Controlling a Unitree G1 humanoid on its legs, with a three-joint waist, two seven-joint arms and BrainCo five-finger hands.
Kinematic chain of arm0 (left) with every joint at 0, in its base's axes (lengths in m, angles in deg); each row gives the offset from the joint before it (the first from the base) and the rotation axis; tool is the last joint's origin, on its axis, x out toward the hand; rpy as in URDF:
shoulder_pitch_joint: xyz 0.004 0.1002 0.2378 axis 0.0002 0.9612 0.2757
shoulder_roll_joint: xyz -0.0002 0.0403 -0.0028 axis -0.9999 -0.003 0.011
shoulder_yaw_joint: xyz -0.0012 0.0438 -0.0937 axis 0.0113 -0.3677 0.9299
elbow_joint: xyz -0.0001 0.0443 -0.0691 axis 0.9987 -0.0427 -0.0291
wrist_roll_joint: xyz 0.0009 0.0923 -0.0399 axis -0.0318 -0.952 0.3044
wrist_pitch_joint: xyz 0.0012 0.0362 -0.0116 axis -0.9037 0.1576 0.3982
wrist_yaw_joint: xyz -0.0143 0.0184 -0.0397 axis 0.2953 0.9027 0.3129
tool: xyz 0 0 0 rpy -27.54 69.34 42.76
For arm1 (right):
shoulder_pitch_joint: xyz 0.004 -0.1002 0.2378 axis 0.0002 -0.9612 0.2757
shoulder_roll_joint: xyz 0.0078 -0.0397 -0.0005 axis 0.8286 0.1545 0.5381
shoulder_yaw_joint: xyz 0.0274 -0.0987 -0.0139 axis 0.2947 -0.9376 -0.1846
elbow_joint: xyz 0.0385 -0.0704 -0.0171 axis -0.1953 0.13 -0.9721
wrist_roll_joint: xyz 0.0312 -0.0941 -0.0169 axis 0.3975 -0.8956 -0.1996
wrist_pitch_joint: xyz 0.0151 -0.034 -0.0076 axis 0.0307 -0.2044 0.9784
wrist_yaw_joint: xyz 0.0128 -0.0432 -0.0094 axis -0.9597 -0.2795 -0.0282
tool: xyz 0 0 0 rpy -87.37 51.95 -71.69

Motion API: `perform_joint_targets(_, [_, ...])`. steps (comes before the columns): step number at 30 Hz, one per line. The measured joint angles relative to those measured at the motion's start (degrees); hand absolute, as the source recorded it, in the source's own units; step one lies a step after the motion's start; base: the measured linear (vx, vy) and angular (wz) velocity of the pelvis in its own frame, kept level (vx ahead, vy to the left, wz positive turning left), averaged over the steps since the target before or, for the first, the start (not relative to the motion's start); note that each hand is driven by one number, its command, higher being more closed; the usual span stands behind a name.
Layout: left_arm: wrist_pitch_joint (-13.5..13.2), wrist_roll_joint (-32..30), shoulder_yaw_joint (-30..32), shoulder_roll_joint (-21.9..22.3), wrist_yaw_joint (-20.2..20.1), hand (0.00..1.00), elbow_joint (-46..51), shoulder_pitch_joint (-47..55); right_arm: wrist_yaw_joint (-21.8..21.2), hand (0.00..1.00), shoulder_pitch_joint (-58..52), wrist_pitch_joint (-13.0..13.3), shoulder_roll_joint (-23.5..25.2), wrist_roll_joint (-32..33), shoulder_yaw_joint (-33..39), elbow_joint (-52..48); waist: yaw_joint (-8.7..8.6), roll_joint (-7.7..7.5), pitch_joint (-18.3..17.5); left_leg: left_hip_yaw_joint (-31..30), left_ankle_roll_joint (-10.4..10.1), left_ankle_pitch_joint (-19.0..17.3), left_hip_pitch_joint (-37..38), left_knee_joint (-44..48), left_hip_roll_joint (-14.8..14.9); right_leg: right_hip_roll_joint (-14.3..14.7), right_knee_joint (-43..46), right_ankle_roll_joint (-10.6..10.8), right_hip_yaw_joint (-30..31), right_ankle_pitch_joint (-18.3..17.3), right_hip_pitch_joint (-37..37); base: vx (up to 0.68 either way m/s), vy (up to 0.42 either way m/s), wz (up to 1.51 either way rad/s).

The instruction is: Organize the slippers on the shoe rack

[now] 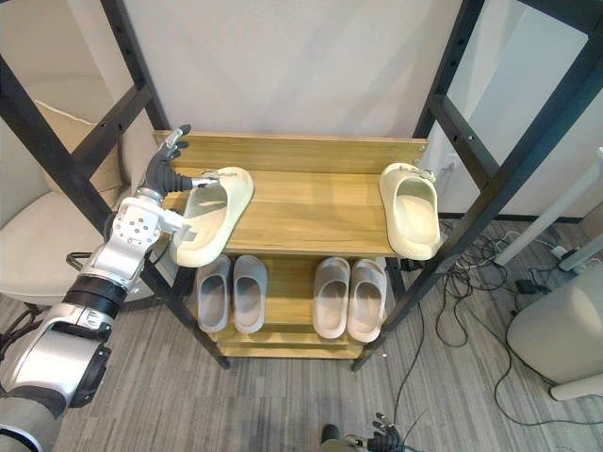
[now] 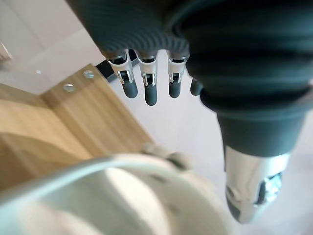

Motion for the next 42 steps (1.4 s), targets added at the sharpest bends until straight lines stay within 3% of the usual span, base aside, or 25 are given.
perform_joint_targets(11, [1.11,-10.42,-1.42,-3.45,-0.37,0.0,-3.73,-1.26,-0.08,0.0,-0.2,1.0,0.09,0.11,0.77,-0.73,-0.33,0.5,0.53,1.37,-0.02,-0.02,-0.49,0.08,0.02,-0.05,2.26,-0.05,1.67,-0.65,-2.31,-0.01,-0.007,-0.07])
perform_joint_targets(12, [1.26,-11.23,-1.43,-3.52,-0.37,1.0,-4.02,-1.27,-0.1,0.0,-0.22,1.13,0.09,0.13,0.77,-0.74,-0.41,0.54,0.55,1.44,-0.02,-0.02,-0.46,0.1,0.0,-0.07,2.39,-0.01,1.7,-0.7,-2.38,-0.01,-0.008,-0.06])
perform_joint_targets(17, [2.09,-14.16,-1.43,-3.52,-0.37,1.0,-4.2,-1.42,-0.19,0.0,-0.31,1.44,0.09,0.19,0.76,-0.75,-0.52,0.58,0.58,1.32,-0.02,-0.02,-0.46,0.16,-0.01,-0.1,2.42,0.04,1.58,-0.73,-2.33,0.0,0.0,0.0])
perform_joint_targets(30, [2.21,-14.01,-2.24,-3.31,-0.33,1.0,-4.33,-2.04,-0.21,0.0,-0.39,1.47,0.12,0.53,0.73,-0.79,-0.82,0.56,0.58,0.85,-0.01,-0.01,-0.48,0.17,-0.1,-0.25,2.46,0.11,1.39,-0.82,-2.17,0.0,0.0,0.0])
perform_joint_targets(42, [3.17,-12.87,-2.5,2.55,1.17,1.0,-1.53,-2.18,-0.15,0.0,-0.39,1.3,0.33,0.63,0.83,-1.13,-2.08,0.88,1.02,1.51,-0.02,-0.02,-0.21,0.26,-0.11,-0.25,2.62,0.11,1.92,-0.81,-2.22,0.0,0.0,-0.02])
